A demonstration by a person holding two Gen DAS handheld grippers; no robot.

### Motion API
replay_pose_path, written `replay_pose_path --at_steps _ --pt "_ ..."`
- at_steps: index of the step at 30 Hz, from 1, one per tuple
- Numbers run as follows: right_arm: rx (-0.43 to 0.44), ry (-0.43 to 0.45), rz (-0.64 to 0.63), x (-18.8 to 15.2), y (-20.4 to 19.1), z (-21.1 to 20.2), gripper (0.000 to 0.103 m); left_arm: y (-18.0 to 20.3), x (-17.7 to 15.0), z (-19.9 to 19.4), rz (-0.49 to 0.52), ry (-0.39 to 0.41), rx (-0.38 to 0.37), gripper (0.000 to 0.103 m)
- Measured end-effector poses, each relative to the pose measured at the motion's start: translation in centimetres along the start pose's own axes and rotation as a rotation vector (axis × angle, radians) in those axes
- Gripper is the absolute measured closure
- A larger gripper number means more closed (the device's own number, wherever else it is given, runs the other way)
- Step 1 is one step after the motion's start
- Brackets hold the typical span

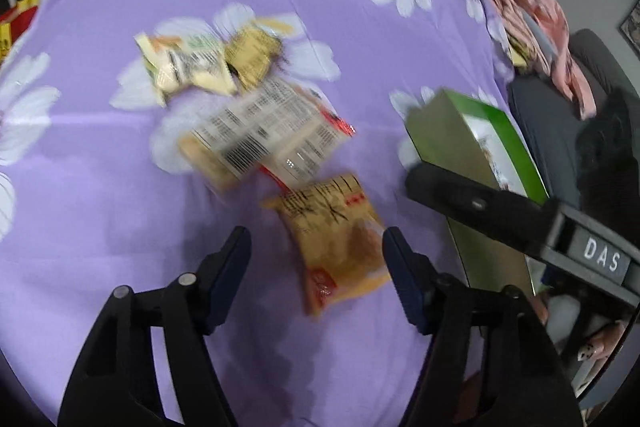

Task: Organize snacks
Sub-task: 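Carry the yellow bag with the right tool down into the box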

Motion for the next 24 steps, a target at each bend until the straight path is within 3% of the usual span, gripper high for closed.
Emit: replay_pose_path --at_steps 7,10,15,24 --pt "0.018 -0.153 0.063 -1.1 1.0 4.1 0.047 1.4 -1.0 2.1 0.02 -0.069 -0.01 0.06" --pt "-0.004 -0.169 0.053 -1.5 0.9 4.9 0.051 1.2 -1.1 2.3 0.014 -0.062 0.004 0.064" --pt "-0.008 -0.131 0.037 -1.2 0.6 3.9 0.055 2.0 -0.8 0.8 0.04 0.007 0.014 0.065" --pt "-0.024 0.121 -0.037 0.9 -0.3 -4.5 0.055 8.9 0.7 -3.1 0.206 0.208 -0.032 0.064"
Point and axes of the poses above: each gripper's, at about its wrist camera, not at the fingertips, and z roughly the way its jaws point, y to its right, x to its top, the point moved 1 cm from there along z, roughly the way its jaws point, and after that the axes turned 3 degrees about y, right-handed, at the moved point
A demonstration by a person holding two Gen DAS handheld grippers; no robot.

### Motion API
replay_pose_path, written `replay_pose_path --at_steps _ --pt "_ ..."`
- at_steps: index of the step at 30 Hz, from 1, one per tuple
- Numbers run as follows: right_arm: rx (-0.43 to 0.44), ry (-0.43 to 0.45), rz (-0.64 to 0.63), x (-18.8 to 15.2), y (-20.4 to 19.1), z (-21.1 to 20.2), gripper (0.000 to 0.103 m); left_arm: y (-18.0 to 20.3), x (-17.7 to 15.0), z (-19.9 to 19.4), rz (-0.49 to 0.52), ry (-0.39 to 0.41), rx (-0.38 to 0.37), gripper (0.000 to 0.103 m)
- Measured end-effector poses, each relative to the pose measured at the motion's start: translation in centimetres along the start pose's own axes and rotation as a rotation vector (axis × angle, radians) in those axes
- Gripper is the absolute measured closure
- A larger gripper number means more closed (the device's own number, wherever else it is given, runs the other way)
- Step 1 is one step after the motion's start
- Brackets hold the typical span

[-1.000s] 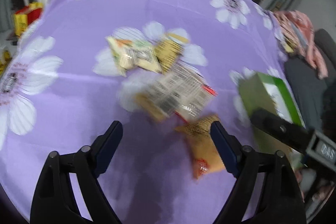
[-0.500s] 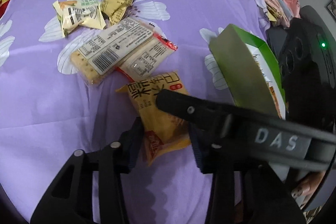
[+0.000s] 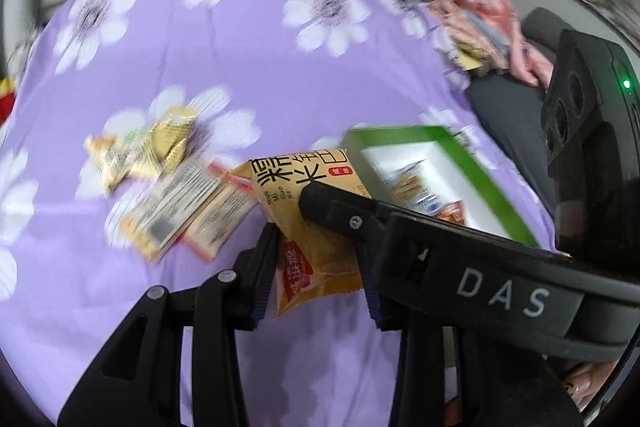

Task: Organize snacks
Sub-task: 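Carry the yellow bag with the right tool down into the box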

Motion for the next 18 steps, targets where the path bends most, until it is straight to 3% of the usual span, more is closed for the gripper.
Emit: replay_pose_path --at_steps 9,18 --pt "-0.1 0.171 0.064 1.8 4.7 -6.9 0.055 7.2 1.6 2.3 0.115 0.022 -0.115 0.064" --pt "-0.199 0.197 0.196 2.0 10.6 -9.9 0.054 12.5 1.2 6.1 0.165 -0.062 -0.217 0.064"
Point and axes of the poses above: each gripper's, at about its wrist camera, not at the fingertips, and z roughly the way its jaws point, y to its right, x to its top, the point moved 1 cm from there along z, roughly the way its jaws point, and after that the axes turned 3 degrees about y, right-handed, at the moved point
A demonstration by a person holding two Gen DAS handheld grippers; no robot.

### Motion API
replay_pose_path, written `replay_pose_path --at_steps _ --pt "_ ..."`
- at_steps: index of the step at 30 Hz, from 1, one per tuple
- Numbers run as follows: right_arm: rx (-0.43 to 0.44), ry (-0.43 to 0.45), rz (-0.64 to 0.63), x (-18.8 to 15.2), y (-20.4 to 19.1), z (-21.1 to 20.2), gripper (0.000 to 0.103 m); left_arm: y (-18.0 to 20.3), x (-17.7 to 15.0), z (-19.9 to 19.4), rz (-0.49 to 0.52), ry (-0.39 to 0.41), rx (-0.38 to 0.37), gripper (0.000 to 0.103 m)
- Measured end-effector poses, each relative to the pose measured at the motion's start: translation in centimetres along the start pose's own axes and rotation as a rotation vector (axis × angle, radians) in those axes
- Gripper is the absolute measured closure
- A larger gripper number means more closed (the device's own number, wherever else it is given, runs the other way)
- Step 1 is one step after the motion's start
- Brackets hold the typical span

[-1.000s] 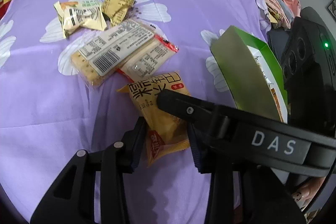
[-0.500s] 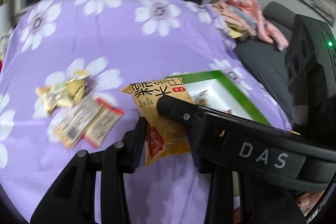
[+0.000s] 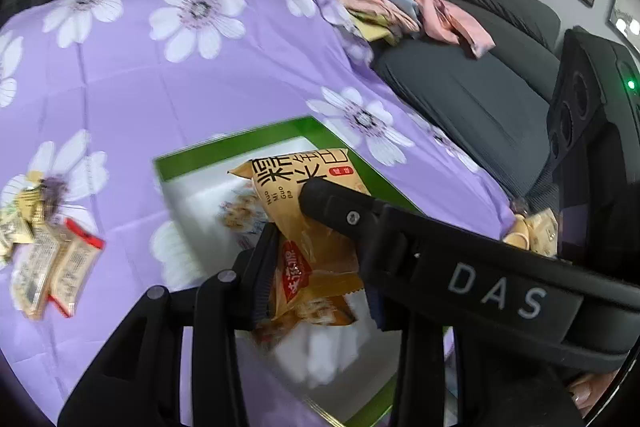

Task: Organize snacks
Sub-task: 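Carry the yellow bag with the right tool down into the box, then open the right tool to release the yellow bag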

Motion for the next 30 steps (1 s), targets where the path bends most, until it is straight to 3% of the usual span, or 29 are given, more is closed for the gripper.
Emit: replay_pose_path --at_steps 11,20,24,30 --pt "-0.119 -0.089 0.09 -0.3 4.8 1.6 0.054 1.6 -1.2 5.0 -0.04 -0.147 -0.063 0.066" --pt "-0.18 -0.137 0.119 -0.8 6.4 2.6 0.054 1.7 -1.7 6.1 -0.065 -0.183 -0.068 0.067" --pt "-0.2 -0.114 0.14 -0.6 6.5 2.0 0.049 1.4 -1.4 5.1 -0.07 -0.158 -0.058 0.061" --pt "-0.163 -0.017 0.116 0.0 5.0 0.7 0.039 -1.5 -0.8 1.2 -0.087 -0.071 0.016 0.04"
Point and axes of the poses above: each gripper's, at about its wrist camera, not at the fingertips, and z roughly the way its jaws point, y to its right, x to its top, the point moved 1 cm from there along z, roughly the way its jaws point, and after that the axes turned 3 degrees about y, right-handed, at the moved point
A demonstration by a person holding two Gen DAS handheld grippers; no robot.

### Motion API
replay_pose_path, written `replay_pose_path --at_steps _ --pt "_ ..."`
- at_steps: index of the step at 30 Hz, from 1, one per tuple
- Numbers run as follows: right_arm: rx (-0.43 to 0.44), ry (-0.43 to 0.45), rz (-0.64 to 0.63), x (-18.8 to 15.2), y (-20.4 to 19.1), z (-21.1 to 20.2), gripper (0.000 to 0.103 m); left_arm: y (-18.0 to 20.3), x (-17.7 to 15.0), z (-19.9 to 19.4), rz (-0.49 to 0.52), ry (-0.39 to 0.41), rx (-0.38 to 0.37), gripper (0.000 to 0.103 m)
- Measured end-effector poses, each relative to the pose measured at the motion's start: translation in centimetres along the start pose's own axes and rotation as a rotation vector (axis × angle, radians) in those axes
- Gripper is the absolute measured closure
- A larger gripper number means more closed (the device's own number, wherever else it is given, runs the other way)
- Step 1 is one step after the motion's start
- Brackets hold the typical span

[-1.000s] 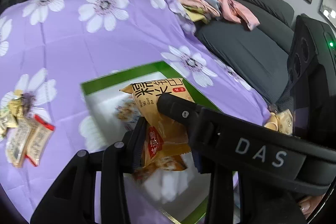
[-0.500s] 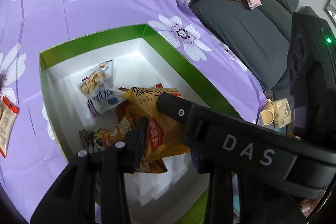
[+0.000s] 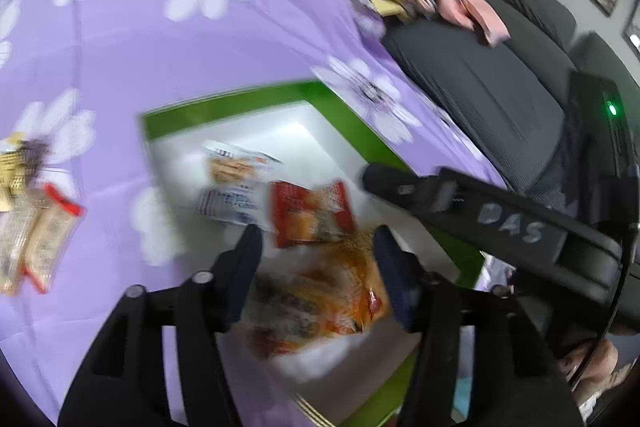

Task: Organize snacks
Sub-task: 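Open the right tool to release the yellow bag, then move the right tool to the cream cracker packet and grasp it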

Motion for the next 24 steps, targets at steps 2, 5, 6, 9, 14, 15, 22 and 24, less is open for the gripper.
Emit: replay_pose_path --at_steps 2,5,6,9,14,15,22,24 --pt "0.043 0.03 -0.015 0.0 -1.1 -0.6 0.035 -1.8 0.2 -1.7 -0.03 0.034 0.039 0.036" --pt "0.133 0.038 -0.066 -0.3 -3.4 -0.7 0.032 -5.2 0.2 -4.3 -0.087 0.08 0.12 0.031" --pt "0.165 0.032 -0.094 -0.5 -4.6 -0.7 0.031 -6.6 0.1 -5.2 -0.113 0.097 0.155 0.027" --pt "0.208 0.008 -0.16 -1.2 -7.6 -0.1 0.027 -11.2 -0.5 -7.8 -0.208 0.126 0.267 0.026" --pt "0.294 -0.095 -0.335 -3.3 -15.5 3.0 0.027 -19.8 -2.4 -10.8 -0.433 0.156 0.376 0.026" --pt "0.313 -0.129 -0.363 -3.7 -16.9 3.9 0.027 -20.8 -2.8 -11.0 -0.464 0.155 0.375 0.026" --pt "0.29 -0.305 -0.515 -6.4 -24.9 11.9 0.027 -26.8 -5.3 -9.5 -0.698 0.083 0.359 0.027" --pt "0.261 -0.344 -0.537 -7.0 -26.1 14.0 0.027 -27.2 -5.7 -9.0 -0.735 0.066 0.329 0.027"
Point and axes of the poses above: each gripper's, at about its wrist camera, not at the fingertips, and z roughly the way its jaws point, y to its right, x to its top, the point moved 1 cm from there along z, roughly the way its jaws point, and after that the axes turned 3 degrees about y, right-handed, at the moved point
